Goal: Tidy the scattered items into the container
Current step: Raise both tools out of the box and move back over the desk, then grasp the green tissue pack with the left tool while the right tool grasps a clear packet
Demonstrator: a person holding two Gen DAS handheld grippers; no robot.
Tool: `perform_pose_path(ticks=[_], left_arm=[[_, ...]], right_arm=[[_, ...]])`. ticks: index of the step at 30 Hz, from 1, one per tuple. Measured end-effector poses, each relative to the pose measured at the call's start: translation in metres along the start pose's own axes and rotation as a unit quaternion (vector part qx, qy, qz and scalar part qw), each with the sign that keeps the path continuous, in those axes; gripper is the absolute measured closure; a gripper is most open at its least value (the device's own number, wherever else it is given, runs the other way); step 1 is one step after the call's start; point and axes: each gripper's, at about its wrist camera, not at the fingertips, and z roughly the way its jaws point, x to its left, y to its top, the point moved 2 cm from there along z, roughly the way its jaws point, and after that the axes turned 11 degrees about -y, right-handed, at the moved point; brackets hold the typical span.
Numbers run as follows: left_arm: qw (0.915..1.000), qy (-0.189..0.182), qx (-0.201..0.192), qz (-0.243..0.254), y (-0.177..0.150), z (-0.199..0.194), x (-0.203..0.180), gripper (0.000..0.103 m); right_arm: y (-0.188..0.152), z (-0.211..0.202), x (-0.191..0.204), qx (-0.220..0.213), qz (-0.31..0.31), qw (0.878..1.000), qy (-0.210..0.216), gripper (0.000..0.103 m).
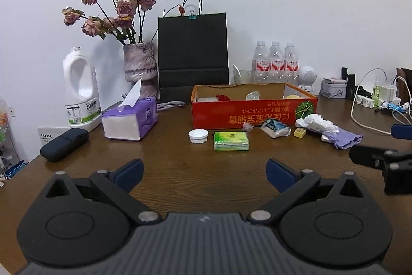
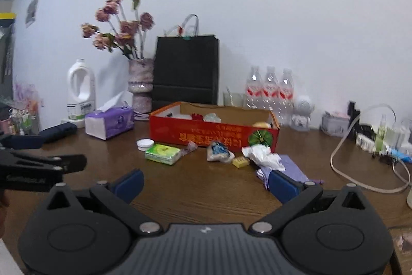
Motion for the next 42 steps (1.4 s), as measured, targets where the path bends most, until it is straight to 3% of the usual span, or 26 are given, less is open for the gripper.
perform_pose_path(ticks=[5, 8, 14, 16, 17, 18, 22, 24, 28, 31, 33, 35, 37, 42], left_arm=[[0.9986, -0.034, 0.04, 0.003, 0.014, 0.042, 0.0, 0.0], [0.9966, -0.064, 0.024, 0.047, 0.039, 0.089, -0.007, 0.0], [0.9927, -0.034, 0.107, 0.046, 0.047, 0.205, -0.01, 0.001], [0.9912, -0.041, 0.12, 0.038, 0.04, 0.217, -0.008, 0.016], [0.9899, -0.051, 0.13, 0.024, 0.036, 0.22, -0.003, 0.032], [0.9881, -0.062, 0.141, 0.005, 0.033, 0.221, 0.002, 0.039], [0.9892, -0.07, 0.127, -0.023, 0.027, 0.199, 0.02, 0.039], [0.991, -0.071, 0.108, -0.034, 0.027, 0.183, 0.028, 0.039], [0.9905, -0.083, 0.095, -0.055, 0.026, 0.17, 0.04, 0.039], [0.9921, -0.065, 0.092, -0.055, 0.028, 0.172, 0.046, 0.038], [0.9926, -0.063, 0.082, -0.063, 0.029, 0.169, 0.049, 0.038], [0.9921, -0.069, 0.08, -0.067, 0.03, 0.169, 0.05, 0.038], [0.9916, -0.068, 0.086, -0.067, 0.029, 0.171, 0.05, 0.038], [0.9907, -0.076, 0.087, -0.072, 0.029, 0.169, 0.051, 0.038]], right_arm=[[-0.006, 0.02, -0.013, 0.037, 0.048, 0.998, 0.015, 0.0], [-0.007, 0.031, -0.017, 0.054, 0.061, 0.996, 0.019, 0.0], [-0.01, 0.043, -0.024, 0.065, 0.056, 0.996, -0.006, 0.0], [-0.012, 0.049, -0.029, 0.074, 0.059, 0.995, -0.016, 0.0], [-0.012, 0.053, -0.032, 0.077, 0.06, 0.995, -0.019, 0.0], [-0.012, 0.057, -0.034, 0.08, 0.059, 0.995, -0.021, 0.0], [-0.001, 0.083, -0.032, 0.091, 0.051, 0.995, 0.005, 0.004], [0.01, 0.101, -0.022, 0.087, 0.041, 0.995, 0.023, 0.011], [0.035, 0.151, 0.007, 0.093, 0.026, 0.994, 0.05, 0.013], [0.05, 0.201, 0.039, 0.121, 0.003, 0.99, 0.067, 0.031], [0.054, 0.234, 0.059, 0.148, -0.008, 0.987, 0.067, 0.058], [0.053, 0.259, 0.075, 0.165, -0.015, 0.985, 0.055, 0.069], [0.05, 0.275, 0.083, 0.179, -0.019, 0.983, 0.033, 0.07], [0.043, 0.287, 0.097, 0.189, -0.029, 0.981, 0.037, 0.073]])
